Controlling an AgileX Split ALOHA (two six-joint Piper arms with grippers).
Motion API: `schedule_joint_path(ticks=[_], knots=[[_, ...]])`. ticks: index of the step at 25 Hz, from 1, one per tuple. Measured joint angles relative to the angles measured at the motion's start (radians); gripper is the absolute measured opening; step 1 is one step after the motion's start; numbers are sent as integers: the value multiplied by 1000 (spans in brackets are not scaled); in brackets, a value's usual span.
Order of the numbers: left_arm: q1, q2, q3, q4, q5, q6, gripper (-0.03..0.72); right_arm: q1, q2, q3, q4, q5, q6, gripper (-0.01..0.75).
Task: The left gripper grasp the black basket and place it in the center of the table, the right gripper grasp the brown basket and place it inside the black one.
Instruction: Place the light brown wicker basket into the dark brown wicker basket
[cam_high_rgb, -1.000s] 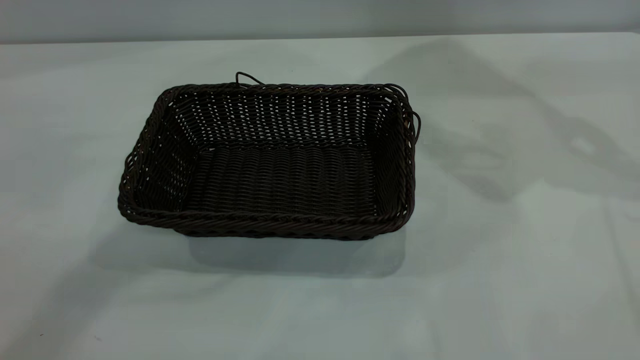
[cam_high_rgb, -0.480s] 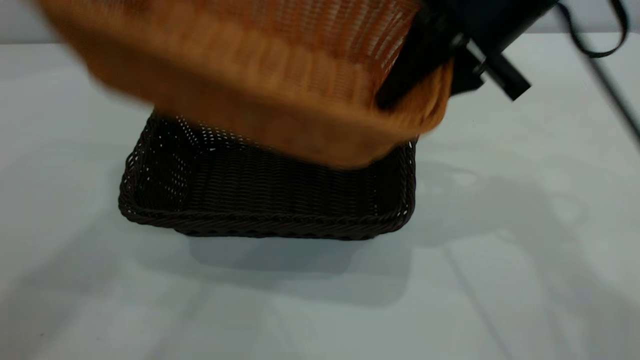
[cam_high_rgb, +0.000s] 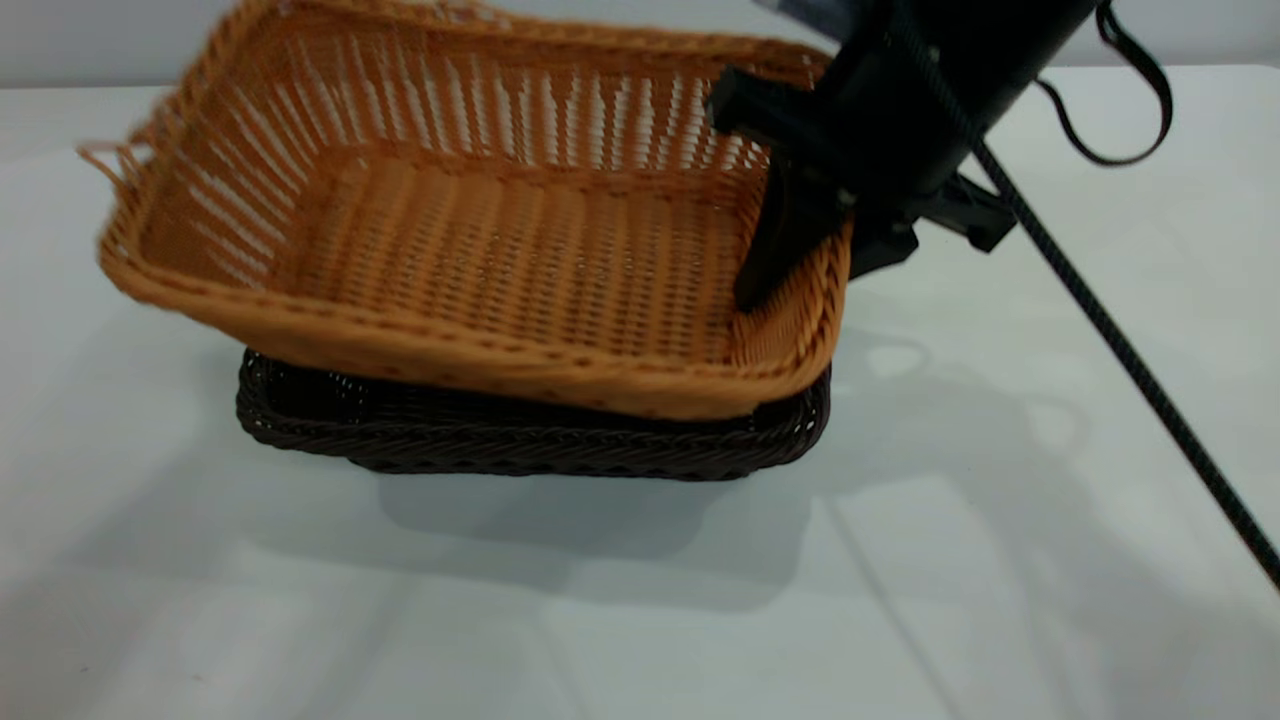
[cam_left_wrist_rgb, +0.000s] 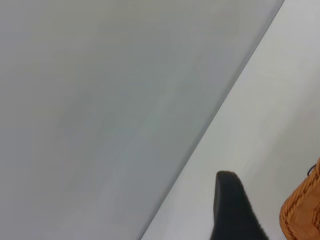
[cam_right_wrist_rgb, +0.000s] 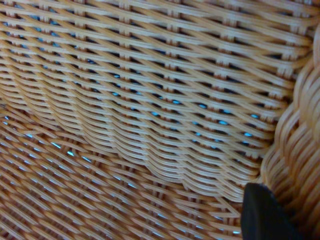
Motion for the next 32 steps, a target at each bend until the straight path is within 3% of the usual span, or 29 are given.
schedule_joint_path(ticks=[16,19,26,28,32], knots=[[0,0,8,-1,51,-9,366,0,137,-170,-198,45,44,124],[0,0,8,-1,61,-10,366,0,137,-190,-220,66,59,213],[0,-1,8,-1,115,-11,366,1,137,-315,-276,253,42,565],[0,-8,8,-1,133,-11,366,1,137,-355,-316,319,40,615],[0,-43,9,-1,151,-11,366,1,137,-421,-403,429,63,621]])
